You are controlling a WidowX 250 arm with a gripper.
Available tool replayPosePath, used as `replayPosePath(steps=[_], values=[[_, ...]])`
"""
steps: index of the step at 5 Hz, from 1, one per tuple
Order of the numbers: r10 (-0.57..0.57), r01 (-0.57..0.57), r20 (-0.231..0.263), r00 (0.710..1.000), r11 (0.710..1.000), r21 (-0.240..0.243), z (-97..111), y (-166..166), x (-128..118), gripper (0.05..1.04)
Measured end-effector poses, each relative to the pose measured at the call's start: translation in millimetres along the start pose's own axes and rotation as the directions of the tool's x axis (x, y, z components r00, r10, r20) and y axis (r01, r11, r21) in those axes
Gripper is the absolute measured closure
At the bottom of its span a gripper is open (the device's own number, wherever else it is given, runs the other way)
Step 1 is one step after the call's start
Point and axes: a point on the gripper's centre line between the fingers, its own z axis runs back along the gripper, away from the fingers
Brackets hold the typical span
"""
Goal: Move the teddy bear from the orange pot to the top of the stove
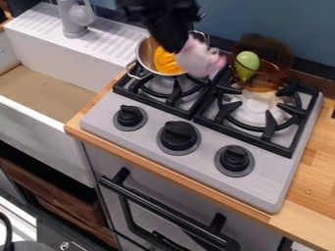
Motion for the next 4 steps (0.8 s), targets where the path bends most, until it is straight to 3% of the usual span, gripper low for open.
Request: replayPosePath(steps=[1, 2, 3, 4], values=[[-0.085, 0.085, -0.004, 0.996, 0.996, 0.010, -5, 9, -8, 1.027], [-0.158, 0.159, -0.030, 0.987, 0.987, 0.031, -24, 20, -23, 1.027], [-0.195, 0.200, -0.066, 0.979, 0.976, 0.084, -46, 29, -29, 1.027], [-0.240, 0.253, -0.137, 0.961, 0.963, 0.089, -63, 36, -37, 1.027]])
